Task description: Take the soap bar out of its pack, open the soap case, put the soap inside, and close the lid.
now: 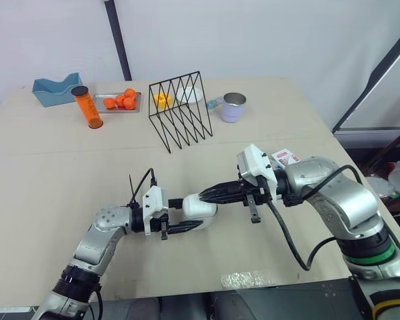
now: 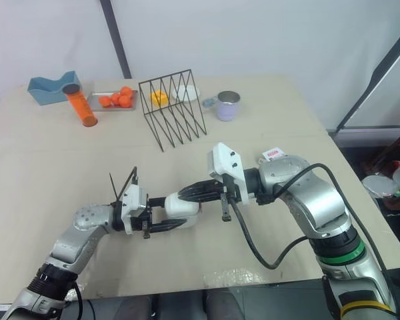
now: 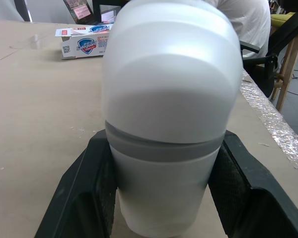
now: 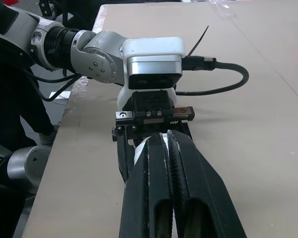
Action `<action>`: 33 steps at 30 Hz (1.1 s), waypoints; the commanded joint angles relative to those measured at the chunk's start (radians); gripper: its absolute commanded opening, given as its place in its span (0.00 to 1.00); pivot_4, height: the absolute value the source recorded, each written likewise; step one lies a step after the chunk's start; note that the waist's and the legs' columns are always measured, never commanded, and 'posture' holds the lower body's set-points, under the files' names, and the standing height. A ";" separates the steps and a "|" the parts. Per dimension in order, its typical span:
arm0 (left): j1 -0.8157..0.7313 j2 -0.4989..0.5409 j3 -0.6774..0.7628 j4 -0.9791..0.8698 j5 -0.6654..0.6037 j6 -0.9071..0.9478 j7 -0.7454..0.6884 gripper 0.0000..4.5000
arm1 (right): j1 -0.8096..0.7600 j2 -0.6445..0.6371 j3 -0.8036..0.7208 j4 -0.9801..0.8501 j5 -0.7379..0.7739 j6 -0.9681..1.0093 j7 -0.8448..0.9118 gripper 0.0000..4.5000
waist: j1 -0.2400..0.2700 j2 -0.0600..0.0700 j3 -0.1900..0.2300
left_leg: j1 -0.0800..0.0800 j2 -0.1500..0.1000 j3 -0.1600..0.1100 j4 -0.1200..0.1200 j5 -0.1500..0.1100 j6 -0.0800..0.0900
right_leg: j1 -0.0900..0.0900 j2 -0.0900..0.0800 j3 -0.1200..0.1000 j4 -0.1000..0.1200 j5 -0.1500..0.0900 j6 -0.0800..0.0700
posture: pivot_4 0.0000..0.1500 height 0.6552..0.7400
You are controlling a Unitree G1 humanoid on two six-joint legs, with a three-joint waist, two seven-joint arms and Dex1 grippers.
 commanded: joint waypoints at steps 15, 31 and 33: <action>0.010 0.012 0.010 -0.039 0.001 0.007 0.009 0.46 | -0.013 0.019 0.083 0.063 -0.097 -0.039 -0.018 0.03 | -0.001 0.000 0.000 | 0.002 0.000 0.000 0.000 0.000 0.000 | 0.002 0.000 0.000 0.000 0.000 0.001 | 1.00 1.00; 0.021 0.024 0.015 -0.057 -0.002 0.013 0.013 0.46 | 0.001 -0.023 0.141 0.106 -0.138 -0.002 -0.009 0.03 | -0.001 -0.001 -0.001 | 0.005 0.000 0.000 0.000 0.000 0.000 | 0.005 0.000 0.000 0.000 -0.001 0.001 | 1.00 1.00; 0.021 0.025 0.015 -0.057 -0.001 0.013 0.014 0.46 | 0.008 -0.025 0.145 0.105 -0.139 -0.005 -0.008 0.03 | -0.001 -0.001 -0.001 | 0.006 0.000 0.000 -0.001 0.000 0.000 | 0.005 0.000 0.000 0.000 -0.001 0.002 | 1.00 1.00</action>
